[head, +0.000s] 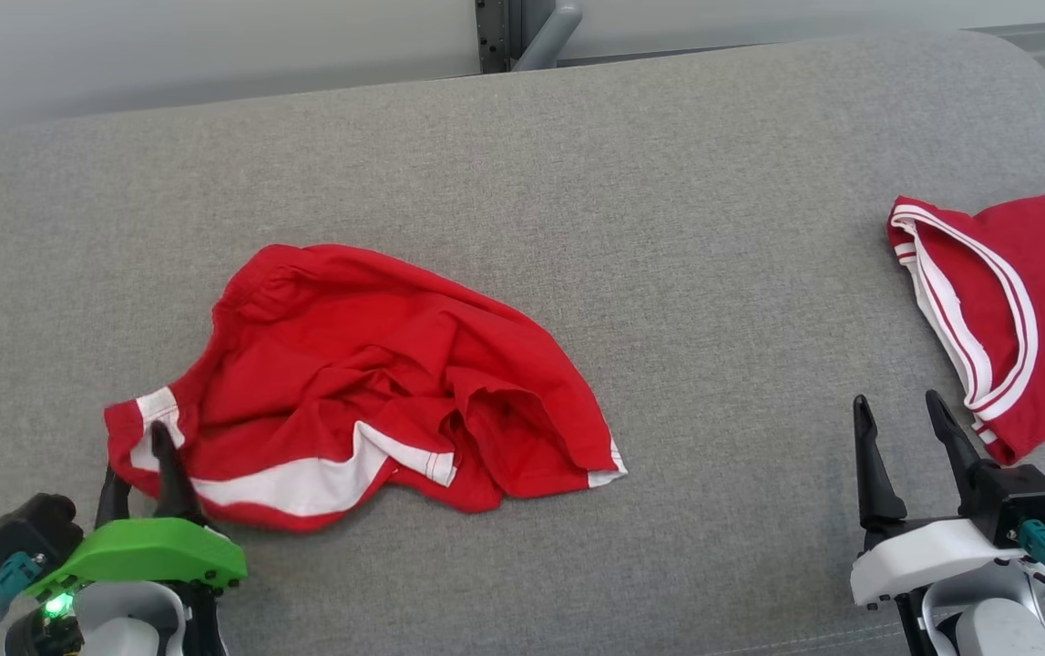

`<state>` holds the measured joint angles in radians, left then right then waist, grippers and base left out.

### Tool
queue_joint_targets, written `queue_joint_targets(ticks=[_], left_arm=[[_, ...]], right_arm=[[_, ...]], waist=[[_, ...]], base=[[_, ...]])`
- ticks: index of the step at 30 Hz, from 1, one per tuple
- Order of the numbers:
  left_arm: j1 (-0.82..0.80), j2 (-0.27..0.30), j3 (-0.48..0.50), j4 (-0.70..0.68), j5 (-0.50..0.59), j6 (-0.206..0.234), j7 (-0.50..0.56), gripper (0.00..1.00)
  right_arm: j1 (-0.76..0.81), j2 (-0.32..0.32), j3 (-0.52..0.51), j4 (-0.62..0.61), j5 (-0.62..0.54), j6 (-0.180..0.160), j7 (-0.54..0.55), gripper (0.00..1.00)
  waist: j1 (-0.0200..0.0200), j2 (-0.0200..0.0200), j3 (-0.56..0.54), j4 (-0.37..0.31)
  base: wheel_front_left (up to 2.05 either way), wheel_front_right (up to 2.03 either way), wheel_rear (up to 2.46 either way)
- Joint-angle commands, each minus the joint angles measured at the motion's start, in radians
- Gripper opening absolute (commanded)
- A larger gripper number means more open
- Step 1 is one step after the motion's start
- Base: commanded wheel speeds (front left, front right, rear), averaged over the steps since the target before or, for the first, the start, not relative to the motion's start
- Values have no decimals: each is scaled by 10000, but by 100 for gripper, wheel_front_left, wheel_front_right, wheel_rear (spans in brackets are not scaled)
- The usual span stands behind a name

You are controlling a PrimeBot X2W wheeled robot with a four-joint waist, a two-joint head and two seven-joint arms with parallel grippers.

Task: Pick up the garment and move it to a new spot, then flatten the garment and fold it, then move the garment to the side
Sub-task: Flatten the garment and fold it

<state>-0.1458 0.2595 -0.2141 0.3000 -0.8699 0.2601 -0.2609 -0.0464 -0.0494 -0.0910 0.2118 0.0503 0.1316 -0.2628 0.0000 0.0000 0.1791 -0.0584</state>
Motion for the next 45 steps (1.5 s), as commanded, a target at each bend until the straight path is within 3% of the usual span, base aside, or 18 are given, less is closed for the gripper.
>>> queue_joint_targets(ticks=[1, 5, 9, 13, 17, 22, 29, 39, 40, 41, 42, 43, 45], left_arm=[[186, 167, -100, -123, 385, 56, -48, 100], [497, 737, -428, -1088, 1197, 587, 139, 100], [756, 1326, -1129, -2865, 1848, 981, 1108, 100], [442, 1486, -2475, -3896, 2465, 891, 2490, 100], [-58, 1319, -3786, -3593, 3133, 687, 3466, 100], [-533, 1082, -4386, -2747, 3527, 651, 3909, 100], [-824, 950, -4807, -1596, 3725, 513, 4184, 100], [-809, 994, -4884, -1046, 3603, 432, 4165, 98], [-804, 980, -4893, -1034, 3587, 396, 4148, 60], [-793, 951, -4906, -1046, 3553, 392, 4138, 46], [-769, 910, -4911, -1092, 3505, 369, 4118, 44], [-746, 896, -4905, -1132, 3474, 349, 4091, 27], [-749, 907, -4905, -1223, 3497, 357, 4059, 20]], right_arm=[[-10, -22, 2, 17, -24, -17, -31, 100], [106, -21, 26, 9, 28, -19, -31, 100], [159, -19, -27, -18, 66, -18, -31, 100], [-18, -19, 49, -37, 118, -19, -31, 100], [-193, -19, 186, -7, 225, -18, -31, 100], [-221, -18, 131, 2, 300, -19, -31, 100], [-188, -19, 78, -7, 371, -18, -31, 100], [-176, -19, 0, 20, 329, -18, -31, 100], [-175, -21, 2, 26, 310, -18, -31, 100], [-171, -19, 6, 30, 295, -19, -31, 100], [-161, -21, 16, 37, 277, -19, -31, 100], [-150, -21, 29, 42, 265, -18, -31, 100], [-137, -19, 41, 50, 259, -18, -31, 100]], waist=[[0, 0, -54, 27], [0, 0, -147, -24], [0, 0, -136, -82], [0, 0, 46, -185], [0, 0, 229, -412], [0, 0, 374, -662], [0, 0, 506, -1012], [0, 0, 455, -941], [0, 0, 433, -924], [0, 0, 408, -906], [0, 0, 383, -892], [0, 0, 361, -885], [0, 0, 341, -869]], base=[[0, 0, 0], [0, 0, 0], [0, 0, 0], [0, 0, 0], [0, 0, 0], [0, 0, 0], [0, 0, 0], [0, 0, 0], [0, 0, 0], [0, 0, 0], [0, 0, 0], [0, 0, 0], [0, 0, 0]])
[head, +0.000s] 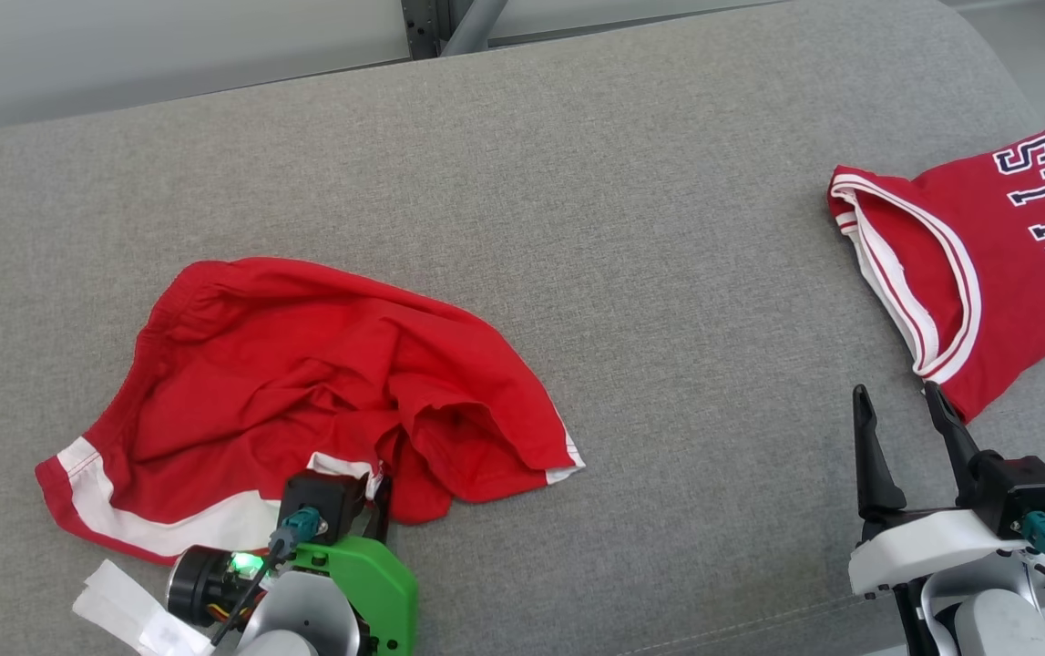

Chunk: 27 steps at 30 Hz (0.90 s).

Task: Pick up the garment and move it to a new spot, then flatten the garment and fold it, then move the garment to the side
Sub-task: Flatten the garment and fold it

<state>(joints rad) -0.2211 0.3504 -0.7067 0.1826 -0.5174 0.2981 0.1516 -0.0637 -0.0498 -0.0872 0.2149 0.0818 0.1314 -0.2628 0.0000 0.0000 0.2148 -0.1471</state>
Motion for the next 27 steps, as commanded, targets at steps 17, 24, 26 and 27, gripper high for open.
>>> queue_joint_targets(ticks=[17, 24, 26, 27], left_arm=[[-306, 148, -451, -1279, 223, -148, 385, 0], [-655, -116, -1059, -1615, 536, -450, 679, 0], [-973, -475, -1424, -1769, 656, -611, 839, 0], [-1114, -605, -1544, -1811, 723, -675, 891, 0]], right_arm=[[-44, -15, 102, 101, 106, -17, -31, 100], [-131, -15, 71, 85, 198, -17, -31, 100], [-226, -18, 65, 69, 237, -17, -31, 100], [-252, -17, 52, 60, 275, -16, -31, 100]], waist=[[0, 0, -47, -233], [0, 0, 72, -485], [0, 0, 179, -666], [0, 0, 222, -721]], base=[[0, 0, 0], [0, 0, 0], [0, 0, 0], [0, 0, 0]])
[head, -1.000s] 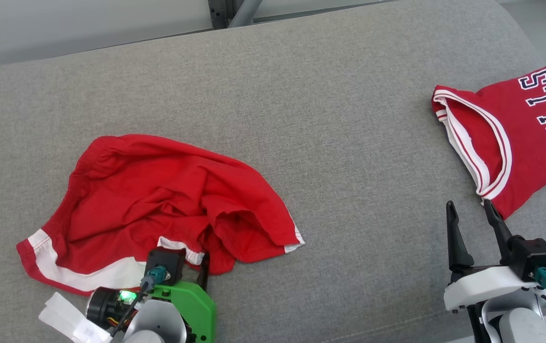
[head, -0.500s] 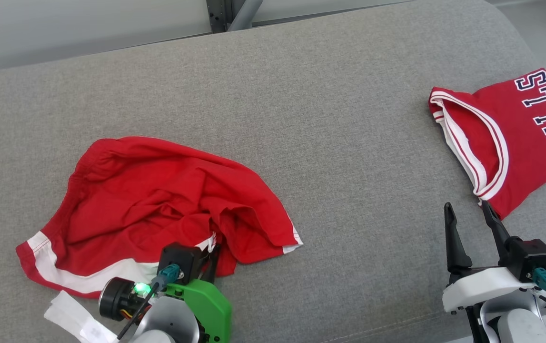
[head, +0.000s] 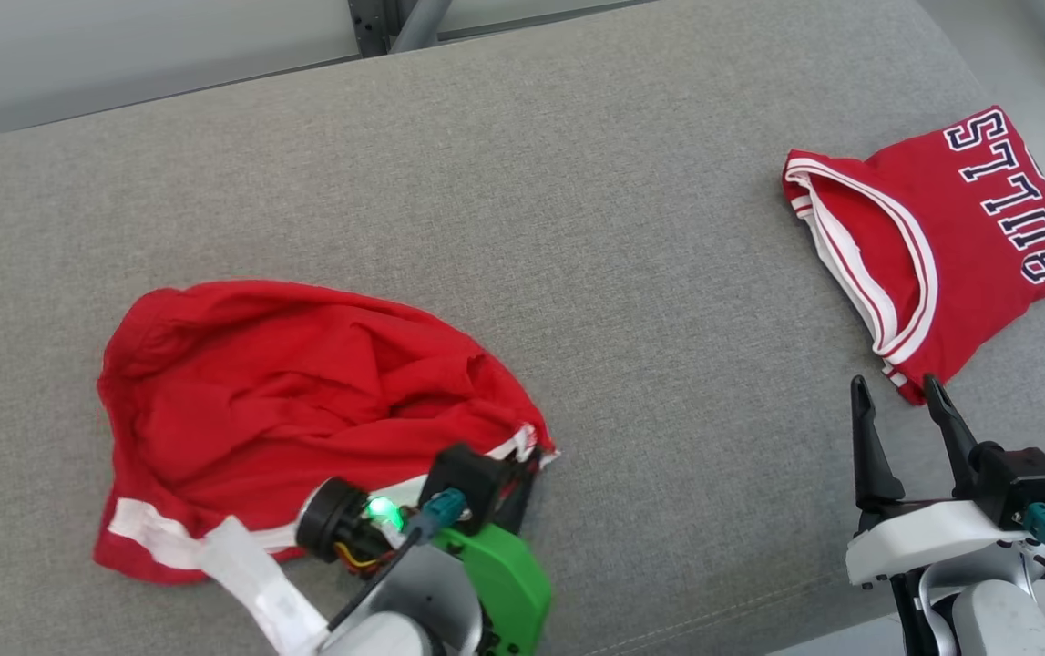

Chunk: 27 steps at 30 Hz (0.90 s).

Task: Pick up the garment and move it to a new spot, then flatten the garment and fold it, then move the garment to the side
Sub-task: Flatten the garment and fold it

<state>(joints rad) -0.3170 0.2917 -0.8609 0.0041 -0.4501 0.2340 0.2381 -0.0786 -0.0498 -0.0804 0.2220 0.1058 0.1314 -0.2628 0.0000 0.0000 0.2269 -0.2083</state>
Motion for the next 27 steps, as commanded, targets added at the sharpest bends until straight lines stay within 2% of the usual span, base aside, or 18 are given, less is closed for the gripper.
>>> queue_joint_targets(ticks=[1, 5, 8, 9, 13, 15, 16, 17, 23, 27], left_arm=[[-298, -179, -124, -37, 82, -108, 62, 0], [-971, -738, -657, 366, 383, -510, 230, 0], [-1273, -1163, -1075, 1159, 460, -908, 222, 0], [-1358, -1289, -1193, 1459, 425, -1063, 188, 7], [-1550, -1710, -1616, 2507, 304, -1680, -41, 16], [-1589, -1862, -1631, 2917, 279, -1748, -409, 51], [-1532, -1957, -1591, 3116, 158, -1747, -559, 73], [-1518, -2023, -1614, 3284, 112, -1811, -686, 100], [-1167, -2316, -1542, 3594, -1026, -2465, -1015, 100], [-1012, -2356, -1328, 3143, -1605, -2616, -1272, 100]], right_arm=[[-135, -14, -18, -15, 53, -16, -31, 100], [-312, -17, -9, -22, 166, -17, -31, 100], [-428, -11, -134, 3, 259, -17, -31, 100], [-460, -6, -118, 23, 268, -16, -31, 100], [-513, -14, -104, 84, 343, -17, -31, 100], [-507, -12, -130, 118, 352, -16, -31, 100], [-509, -12, -143, 134, 345, -16, -31, 100], [-502, -12, -163, 152, 332, -16, -31, 100], [-541, -17, -357, 192, 78, -17, -31, 100], [-629, -17, -691, -79, -276, -16, -31, 100]], waist=[[0, 0, 153, -166], [0, 0, 457, -437], [0, 0, 682, -598], [0, 0, 745, -656], [0, 0, 930, -779], [0, 0, 964, -792], [0, 0, 967, -787], [0, 0, 951, -772], [0, 0, 646, -500], [0, 0, 309, -203]], base=[[0, 0, 0], [0, 0, 0], [0, 0, 0], [0, 0, 0], [0, 0, 0], [0, 0, 0], [0, 0, 0], [0, 0, 0], [0, 0, 0], [0, 0, 0]])
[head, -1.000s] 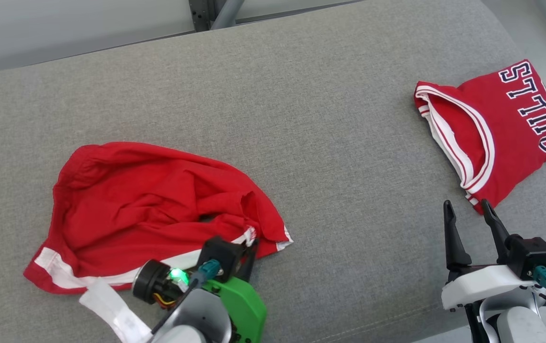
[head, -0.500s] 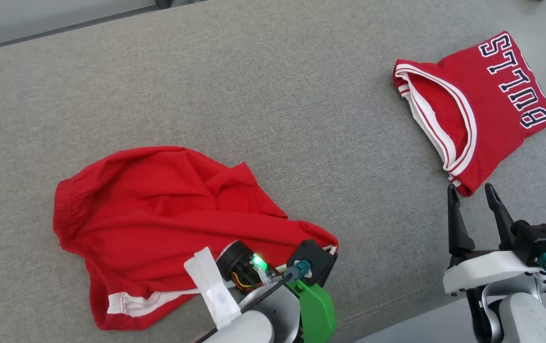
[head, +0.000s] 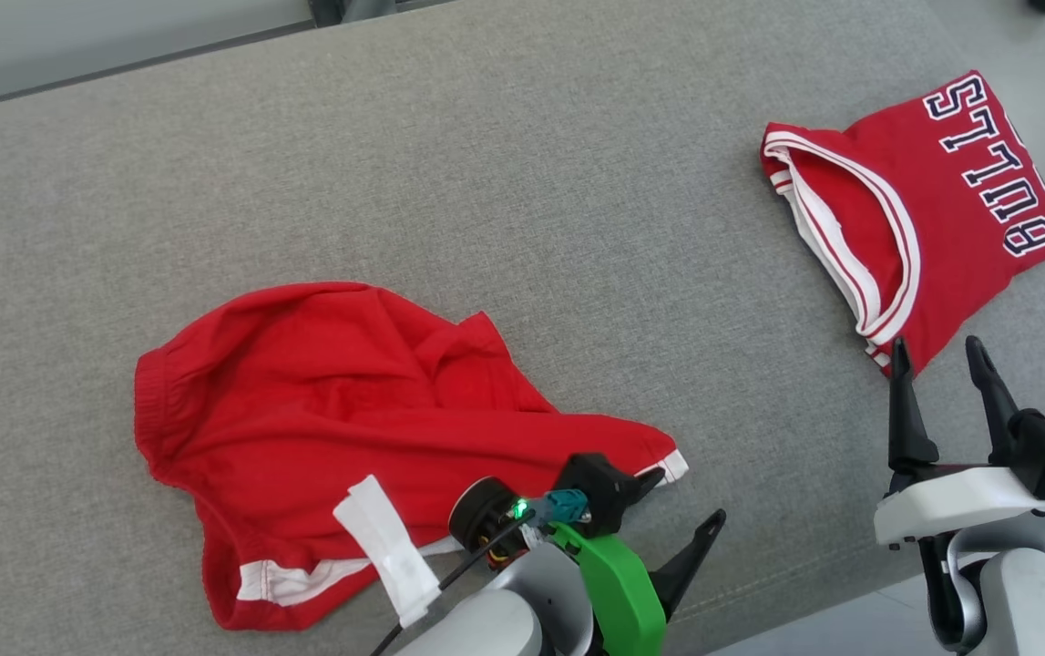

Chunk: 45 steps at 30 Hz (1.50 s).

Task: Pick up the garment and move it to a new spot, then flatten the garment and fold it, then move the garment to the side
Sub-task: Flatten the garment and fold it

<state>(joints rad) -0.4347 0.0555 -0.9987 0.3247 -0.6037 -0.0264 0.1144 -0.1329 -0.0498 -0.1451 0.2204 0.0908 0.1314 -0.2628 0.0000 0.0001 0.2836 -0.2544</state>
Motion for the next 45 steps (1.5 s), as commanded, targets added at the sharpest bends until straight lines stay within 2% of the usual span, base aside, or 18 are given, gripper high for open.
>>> queue_joint_targets(ticks=[1, 4, 8, 9, 15, 20, 24, 29, 31, 41, 45], left_arm=[[227, 29, 152, -211, -154, 18, -123, 100], [396, 387, 645, -842, -284, 339, -557, 100], [702, 1266, 1462, -1507, 426, 1696, -1405, 100], [702, 1266, 1462, -1507, 426, 1696, -1405, 100], [1534, 2426, 2636, -2108, 787, 3012, -2549, 100], [2607, 3312, 3288, -2207, 663, 3485, -3234, 100], [3582, 3748, 3807, -2228, 459, 3710, -3578, 100], [4536, 3961, 4417, -1977, 440, 3759, -3777, 100], [4728, 3836, 4726, -1914, 505, 3663, -3807, 100], [5431, 3058, 6385, -1960, 1748, 2554, -3799, 100], [5572, 2735, 6864, -1969, 2066, 1900, -3800, 100]], right_arm=[[-94, -14, -116, -158, -238, -16, -31, 100], [-143, -52, -377, -481, -595, -16, -31, 100], [-147, -248, -682, -952, -794, -16, -31, 100], [-147, -248, -682, -952, -794, -16, -31, 100], [174, -492, -812, -1217, -852, -17, -31, 100], [556, -517, -674, -1056, -872, -17, -31, 100], [940, -436, -505, -959, -863, -17, -31, 100], [1421, -332, -310, -750, -907, -16, -31, 100], [1591, -306, -203, -624, -958, -16, -31, 100], [1929, -139, 207, -34, -1112, -16, -31, 100], [1744, -103, 313, 144, -1116, -17, -31, 100]], waist=[[0, -1, -362, 353], [0, -1, -689, 668], [0, -1, -1109, 1170], [0, -1, -1109, 1170], [0, -1, -1684, 1912], [0, -1, -2083, 2394], [0, -1, -2334, 2620], [0, -1, -2618, 2775], [0, -1, -2679, 2806], [0, -1, -2767, 2728], [0, -1, -2750, 2685]], base=[[0, 0, 0], [0, 0, 0], [0, 0, 0], [0, 0, 0], [0, 0, 0], [0, 0, 0], [0, 0, 0], [0, 0, 0], [0, 0, 0], [0, 0, 0], [0, 0, 0]])
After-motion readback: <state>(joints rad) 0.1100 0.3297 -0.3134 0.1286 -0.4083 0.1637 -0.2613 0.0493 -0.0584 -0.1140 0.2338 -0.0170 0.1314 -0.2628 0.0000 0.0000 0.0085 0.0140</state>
